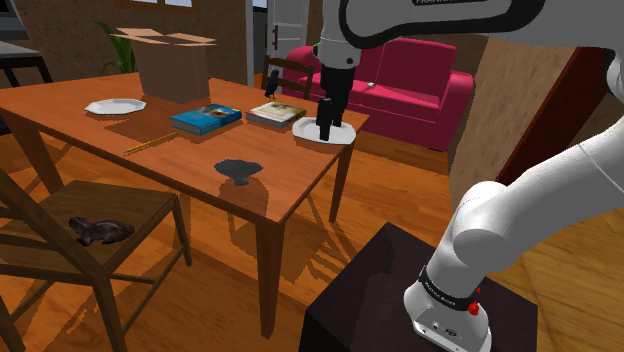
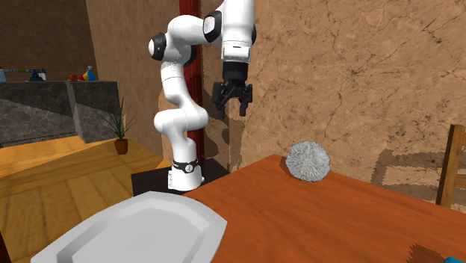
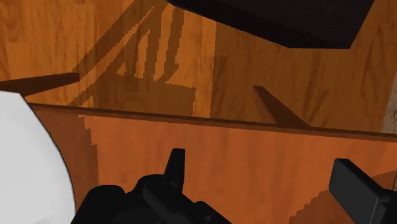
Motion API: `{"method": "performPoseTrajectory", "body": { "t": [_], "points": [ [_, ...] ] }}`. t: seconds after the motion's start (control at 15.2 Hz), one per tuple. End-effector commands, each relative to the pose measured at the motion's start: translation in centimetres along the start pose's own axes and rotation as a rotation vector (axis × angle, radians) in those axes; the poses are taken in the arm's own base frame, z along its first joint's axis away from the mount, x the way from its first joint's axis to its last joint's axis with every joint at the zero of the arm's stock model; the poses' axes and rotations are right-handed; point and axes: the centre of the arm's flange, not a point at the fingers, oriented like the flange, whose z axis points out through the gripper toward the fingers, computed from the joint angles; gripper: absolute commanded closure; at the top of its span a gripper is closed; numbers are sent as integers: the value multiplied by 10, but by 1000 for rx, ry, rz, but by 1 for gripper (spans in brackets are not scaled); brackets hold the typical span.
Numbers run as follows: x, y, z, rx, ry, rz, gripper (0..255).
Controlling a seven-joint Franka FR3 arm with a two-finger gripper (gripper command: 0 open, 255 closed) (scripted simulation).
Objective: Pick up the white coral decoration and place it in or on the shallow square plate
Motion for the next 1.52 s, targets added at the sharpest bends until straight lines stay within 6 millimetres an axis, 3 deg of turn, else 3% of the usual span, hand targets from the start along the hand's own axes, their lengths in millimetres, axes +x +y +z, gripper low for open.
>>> {"method": "performPoseTrajectory", "body": {
  "t": [0.0,0.53,1.06,1.12,1.45],
  "points": [
    [22,-17,5,-35,17,-64,0],
    [95,-94,24,-174,80,-311,0],
    [149,-184,51,-312,143,-557,0],
    [152,-191,53,-323,148,-576,0],
    [158,-184,78,-323,148,-576,0]
  ]
}}
